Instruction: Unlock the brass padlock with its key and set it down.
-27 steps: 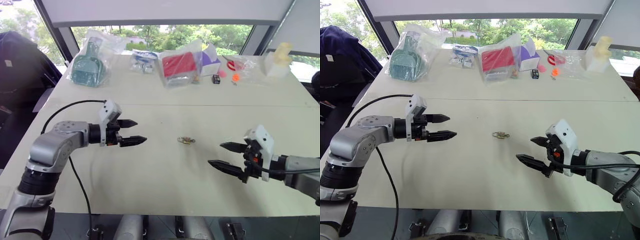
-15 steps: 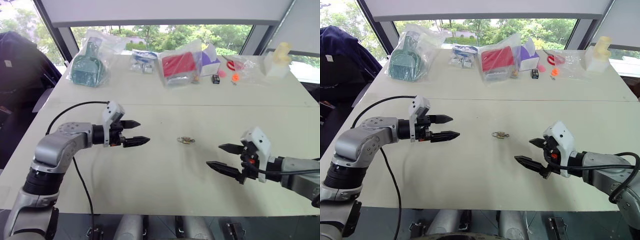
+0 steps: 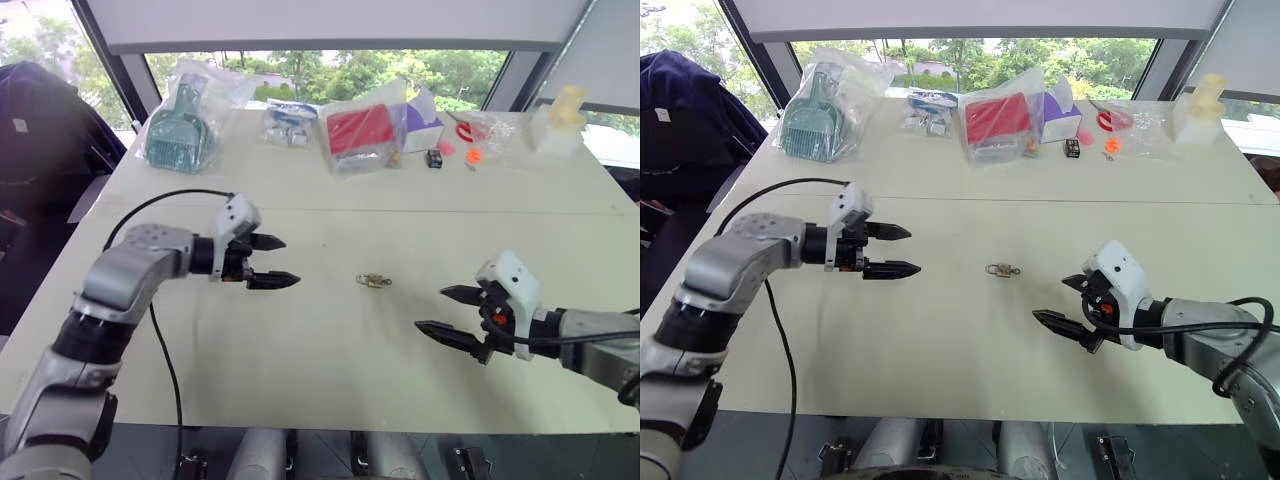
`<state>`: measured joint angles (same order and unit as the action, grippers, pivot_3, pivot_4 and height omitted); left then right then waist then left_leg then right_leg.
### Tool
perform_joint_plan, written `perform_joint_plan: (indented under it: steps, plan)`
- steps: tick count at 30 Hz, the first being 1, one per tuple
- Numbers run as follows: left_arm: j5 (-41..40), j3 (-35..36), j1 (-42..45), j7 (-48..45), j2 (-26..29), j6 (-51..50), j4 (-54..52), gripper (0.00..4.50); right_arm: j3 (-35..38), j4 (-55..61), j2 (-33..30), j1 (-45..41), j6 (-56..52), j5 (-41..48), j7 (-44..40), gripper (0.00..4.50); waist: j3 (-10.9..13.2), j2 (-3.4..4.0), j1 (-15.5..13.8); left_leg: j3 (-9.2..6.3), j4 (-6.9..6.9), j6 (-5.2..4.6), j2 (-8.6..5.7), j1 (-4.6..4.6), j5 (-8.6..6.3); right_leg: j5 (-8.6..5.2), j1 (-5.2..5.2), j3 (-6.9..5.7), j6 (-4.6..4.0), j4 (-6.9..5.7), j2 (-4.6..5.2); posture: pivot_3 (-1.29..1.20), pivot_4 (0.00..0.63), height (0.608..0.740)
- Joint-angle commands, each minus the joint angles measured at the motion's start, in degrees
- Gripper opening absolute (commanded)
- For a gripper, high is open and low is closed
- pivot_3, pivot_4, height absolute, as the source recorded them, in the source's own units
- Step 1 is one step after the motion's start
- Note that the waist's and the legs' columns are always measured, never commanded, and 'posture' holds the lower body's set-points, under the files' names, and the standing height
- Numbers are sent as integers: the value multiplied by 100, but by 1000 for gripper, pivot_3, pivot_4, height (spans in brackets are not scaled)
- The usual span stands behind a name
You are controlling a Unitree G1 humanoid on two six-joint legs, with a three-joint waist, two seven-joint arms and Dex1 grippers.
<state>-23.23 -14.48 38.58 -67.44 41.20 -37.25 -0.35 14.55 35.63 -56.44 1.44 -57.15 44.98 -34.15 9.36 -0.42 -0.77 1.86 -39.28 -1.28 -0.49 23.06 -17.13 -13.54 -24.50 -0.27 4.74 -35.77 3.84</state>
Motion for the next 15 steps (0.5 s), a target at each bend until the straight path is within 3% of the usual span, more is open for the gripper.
perform_joint_plan:
  steps: [1, 9, 15]
  plan:
    - [650, -639, 806, -773, -271, 937, 862, 4500, -171, -93, 104, -339, 22, -70, 14, 4461, 0, -1, -12, 0, 0, 0, 0, 3, 0, 0, 0, -1, 0, 2, -2, 0, 150, 740]
    - [1903, -1491, 2503, -1266, -2017, 2930, 3629, 4500, -667, -32, 692, -506, -12, -310, 386, 4461, 1, -2, 16, -1, -2, -15, -7, 35, -7, 19, -10, -5, 34, 32, -27, 0, 150, 740]
    - [2761, -1716, 3098, -660, -3042, 3486, 5333, 4500, -274, 247, 1105, -369, -322, -165, 941, 4461, 3, -5, -8, 11, -2, -25, -8, 35, -12, 30, -14, -2, 58, 37, -28, 0, 150, 740]
